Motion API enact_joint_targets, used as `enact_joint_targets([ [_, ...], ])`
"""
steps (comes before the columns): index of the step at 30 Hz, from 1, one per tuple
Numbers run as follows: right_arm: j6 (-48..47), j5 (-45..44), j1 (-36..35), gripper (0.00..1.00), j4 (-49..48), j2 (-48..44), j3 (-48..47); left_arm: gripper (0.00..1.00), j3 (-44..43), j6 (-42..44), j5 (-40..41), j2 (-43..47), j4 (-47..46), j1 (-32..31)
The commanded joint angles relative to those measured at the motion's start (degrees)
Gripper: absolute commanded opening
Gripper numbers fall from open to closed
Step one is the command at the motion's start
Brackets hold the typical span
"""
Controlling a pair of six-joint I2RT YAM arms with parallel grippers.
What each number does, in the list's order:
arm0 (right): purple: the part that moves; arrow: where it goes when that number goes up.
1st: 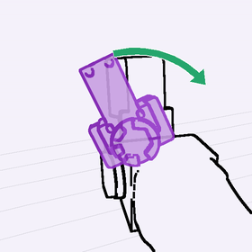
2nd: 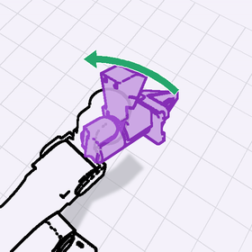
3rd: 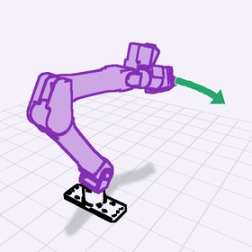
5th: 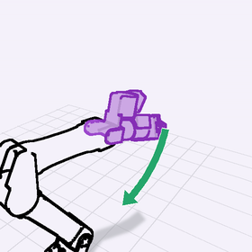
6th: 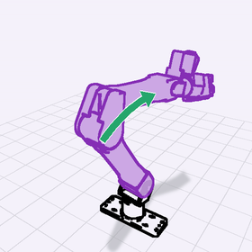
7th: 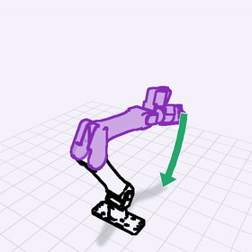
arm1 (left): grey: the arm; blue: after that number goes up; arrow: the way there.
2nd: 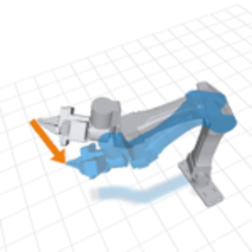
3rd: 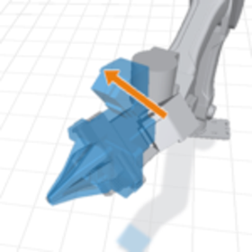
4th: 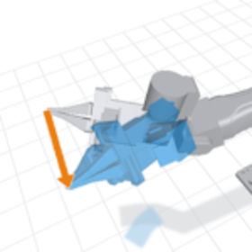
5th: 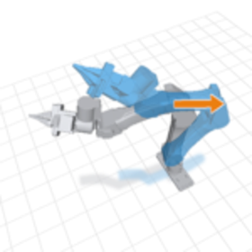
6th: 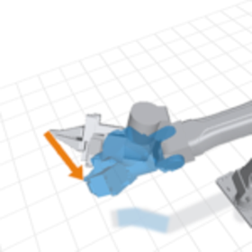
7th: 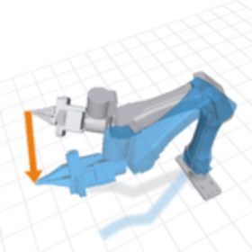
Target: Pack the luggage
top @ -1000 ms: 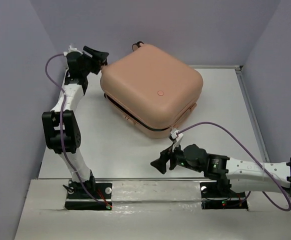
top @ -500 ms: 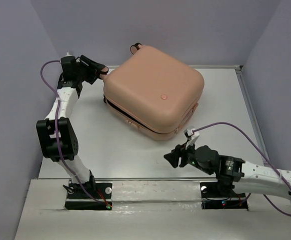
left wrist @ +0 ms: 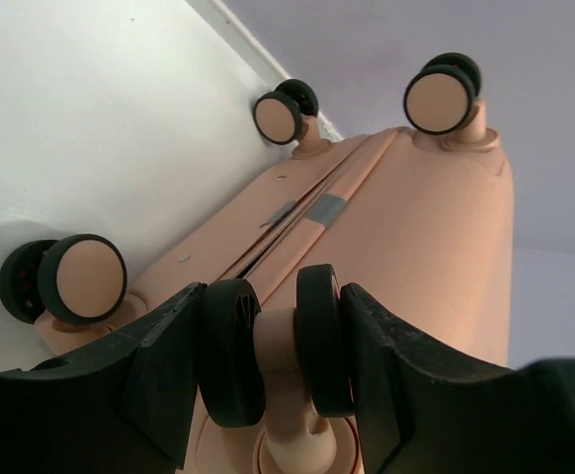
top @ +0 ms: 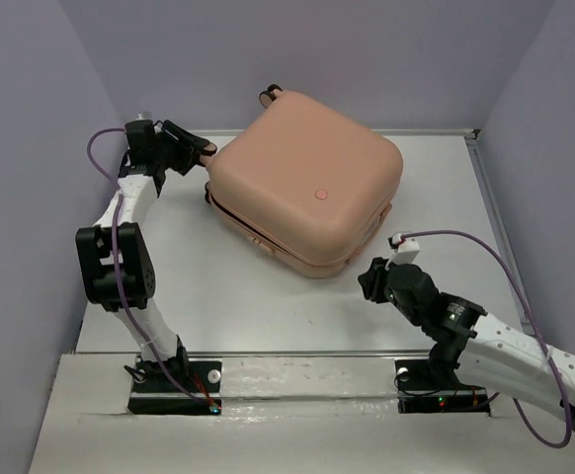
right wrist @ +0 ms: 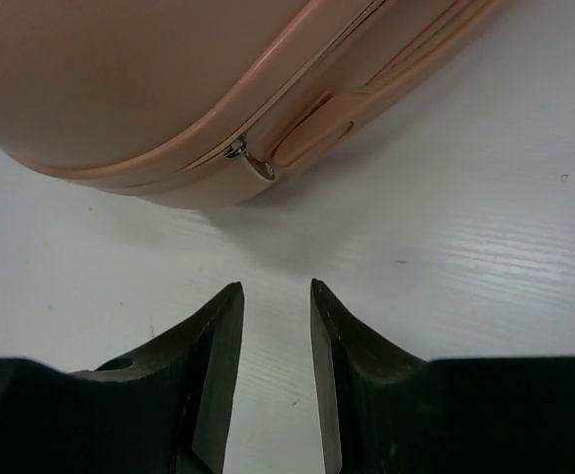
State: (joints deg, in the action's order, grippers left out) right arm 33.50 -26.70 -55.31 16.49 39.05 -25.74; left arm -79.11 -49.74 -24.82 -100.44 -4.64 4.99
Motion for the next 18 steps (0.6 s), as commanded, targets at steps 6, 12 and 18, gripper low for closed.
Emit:
enact_joint_targets([
  [6,-15.6,14.3,11.4,0.47,-14.1,5.9,-1.7,0.06,1.1,5.9,0.0,-2.6,-5.2,1.2],
  [12,-17.0,28.6,21.0,0.47,-29.6,13.6,1.1,0.21,1.1,7.3,1.6,-2.4,-4.2,1.7],
  [18,-18.4,38.4,22.3,0.47,-38.1,19.6,2.9,0.77,1.5,11.1,5.9,0.2,-1.2,2.5],
])
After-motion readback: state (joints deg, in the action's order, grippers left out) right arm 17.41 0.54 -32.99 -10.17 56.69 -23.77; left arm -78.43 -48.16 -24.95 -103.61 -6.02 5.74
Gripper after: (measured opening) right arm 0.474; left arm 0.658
